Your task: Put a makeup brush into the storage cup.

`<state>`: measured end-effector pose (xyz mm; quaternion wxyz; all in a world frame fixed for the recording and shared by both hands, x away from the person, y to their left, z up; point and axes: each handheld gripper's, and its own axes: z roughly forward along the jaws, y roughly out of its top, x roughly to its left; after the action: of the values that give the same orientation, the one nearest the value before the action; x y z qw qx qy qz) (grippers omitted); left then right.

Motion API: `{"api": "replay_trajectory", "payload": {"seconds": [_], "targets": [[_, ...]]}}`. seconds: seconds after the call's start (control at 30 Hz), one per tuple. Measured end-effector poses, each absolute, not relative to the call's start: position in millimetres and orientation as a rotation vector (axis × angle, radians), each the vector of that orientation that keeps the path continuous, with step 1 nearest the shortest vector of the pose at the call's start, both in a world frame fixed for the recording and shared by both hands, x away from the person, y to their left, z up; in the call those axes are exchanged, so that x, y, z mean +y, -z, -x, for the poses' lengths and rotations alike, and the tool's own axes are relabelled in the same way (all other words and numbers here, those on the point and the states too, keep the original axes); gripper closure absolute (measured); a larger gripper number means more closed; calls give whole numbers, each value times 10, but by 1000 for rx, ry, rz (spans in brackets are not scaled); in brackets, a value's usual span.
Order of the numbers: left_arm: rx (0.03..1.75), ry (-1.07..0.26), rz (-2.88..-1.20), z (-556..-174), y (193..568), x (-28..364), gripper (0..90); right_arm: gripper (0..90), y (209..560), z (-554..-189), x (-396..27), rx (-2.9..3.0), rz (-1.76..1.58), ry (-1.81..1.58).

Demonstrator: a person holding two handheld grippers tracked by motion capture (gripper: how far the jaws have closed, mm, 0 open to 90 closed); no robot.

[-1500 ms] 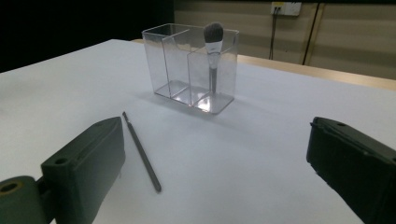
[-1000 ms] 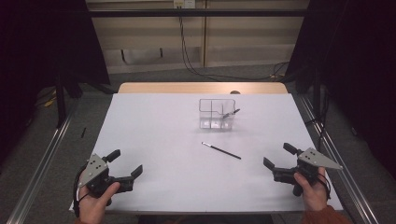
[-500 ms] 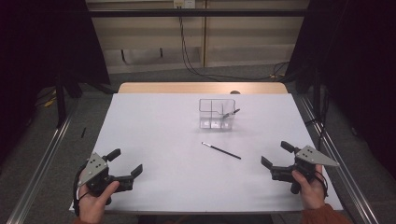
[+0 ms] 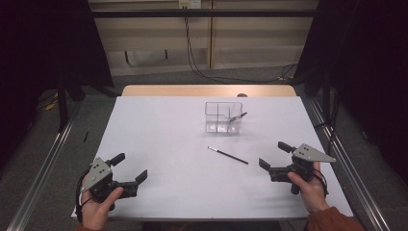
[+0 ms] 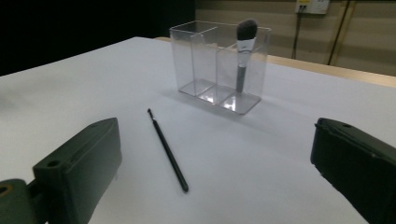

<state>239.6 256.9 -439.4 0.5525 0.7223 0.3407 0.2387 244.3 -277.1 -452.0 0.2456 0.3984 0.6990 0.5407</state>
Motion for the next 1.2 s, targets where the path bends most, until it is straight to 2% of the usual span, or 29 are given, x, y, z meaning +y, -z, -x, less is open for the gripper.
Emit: {"api": "replay_trajectory", "payload": {"seconds": [1.2], "targets": [[813, -554, -1721, -2423, 4406, 2578, 26, 22, 4351, -3095, -2079, 2128, -959, -1518]]}}
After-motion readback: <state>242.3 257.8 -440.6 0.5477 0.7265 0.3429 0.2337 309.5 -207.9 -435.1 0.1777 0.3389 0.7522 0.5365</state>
